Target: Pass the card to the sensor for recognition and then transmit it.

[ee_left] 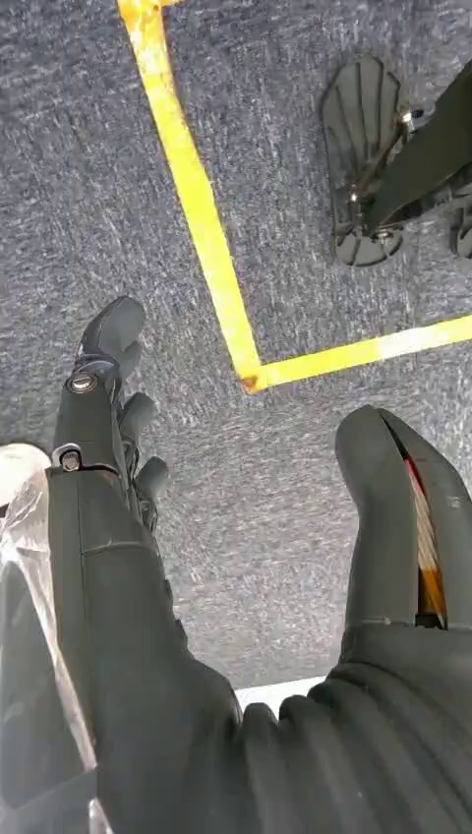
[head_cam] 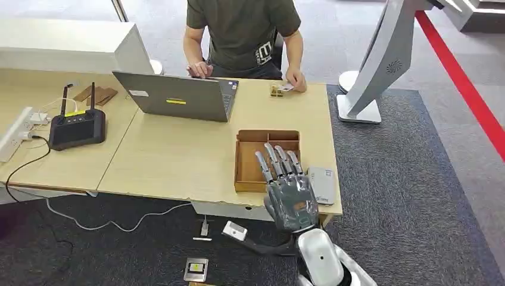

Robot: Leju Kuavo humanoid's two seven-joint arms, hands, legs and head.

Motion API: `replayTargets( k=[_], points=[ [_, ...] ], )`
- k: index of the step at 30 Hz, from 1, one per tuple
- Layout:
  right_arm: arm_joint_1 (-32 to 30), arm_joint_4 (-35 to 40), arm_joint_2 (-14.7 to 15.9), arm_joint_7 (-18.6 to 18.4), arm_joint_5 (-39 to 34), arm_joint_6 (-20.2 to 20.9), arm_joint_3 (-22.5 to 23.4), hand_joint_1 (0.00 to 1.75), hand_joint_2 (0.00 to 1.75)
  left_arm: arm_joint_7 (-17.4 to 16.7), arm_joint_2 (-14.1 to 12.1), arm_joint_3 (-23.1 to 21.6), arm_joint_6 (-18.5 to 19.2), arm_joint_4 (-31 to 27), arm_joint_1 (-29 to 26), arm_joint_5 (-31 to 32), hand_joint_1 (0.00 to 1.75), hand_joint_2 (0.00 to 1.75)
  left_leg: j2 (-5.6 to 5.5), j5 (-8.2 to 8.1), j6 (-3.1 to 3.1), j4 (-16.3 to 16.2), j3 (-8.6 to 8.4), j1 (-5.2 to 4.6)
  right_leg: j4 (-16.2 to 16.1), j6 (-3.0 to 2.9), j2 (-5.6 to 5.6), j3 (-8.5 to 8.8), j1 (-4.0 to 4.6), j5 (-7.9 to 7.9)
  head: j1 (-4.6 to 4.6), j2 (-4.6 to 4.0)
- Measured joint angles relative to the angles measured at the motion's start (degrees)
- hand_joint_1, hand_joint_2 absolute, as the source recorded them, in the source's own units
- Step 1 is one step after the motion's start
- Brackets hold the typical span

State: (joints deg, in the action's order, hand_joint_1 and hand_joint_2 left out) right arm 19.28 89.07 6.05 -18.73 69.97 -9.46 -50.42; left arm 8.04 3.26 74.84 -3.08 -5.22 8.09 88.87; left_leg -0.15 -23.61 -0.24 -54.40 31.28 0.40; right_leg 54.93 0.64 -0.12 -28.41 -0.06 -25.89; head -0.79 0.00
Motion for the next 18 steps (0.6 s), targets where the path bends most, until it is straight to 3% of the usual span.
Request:
replayTargets(
  k=[13,18],
  points=[
    [0.18,-13.36,-3.8,-0.89,-7.96,-0.46,-1.64,0.0,1.75,-0.74,0.02,2.49,-0.26,0.0,0.01,0.09,0.0,1.75,0.0,0.0,0.0,0.0,0.01,0.0,0.0,0.0,0.0,-0.01,0.0,0.0,0.0,0.0],
    [0.65,-18.83,-4.92,-2.6,-9.23,-4.46,-1.03,0.0,1.75,-0.77,0.13,3.17,-0.66,0.0,-0.04,0.17,0.0,1.75,0.0,0.0,0.0,0.0,0.01,0.0,0.0,0.0,0.0,-0.01,0.0,0.0,0.02,0.0]
  ],
)
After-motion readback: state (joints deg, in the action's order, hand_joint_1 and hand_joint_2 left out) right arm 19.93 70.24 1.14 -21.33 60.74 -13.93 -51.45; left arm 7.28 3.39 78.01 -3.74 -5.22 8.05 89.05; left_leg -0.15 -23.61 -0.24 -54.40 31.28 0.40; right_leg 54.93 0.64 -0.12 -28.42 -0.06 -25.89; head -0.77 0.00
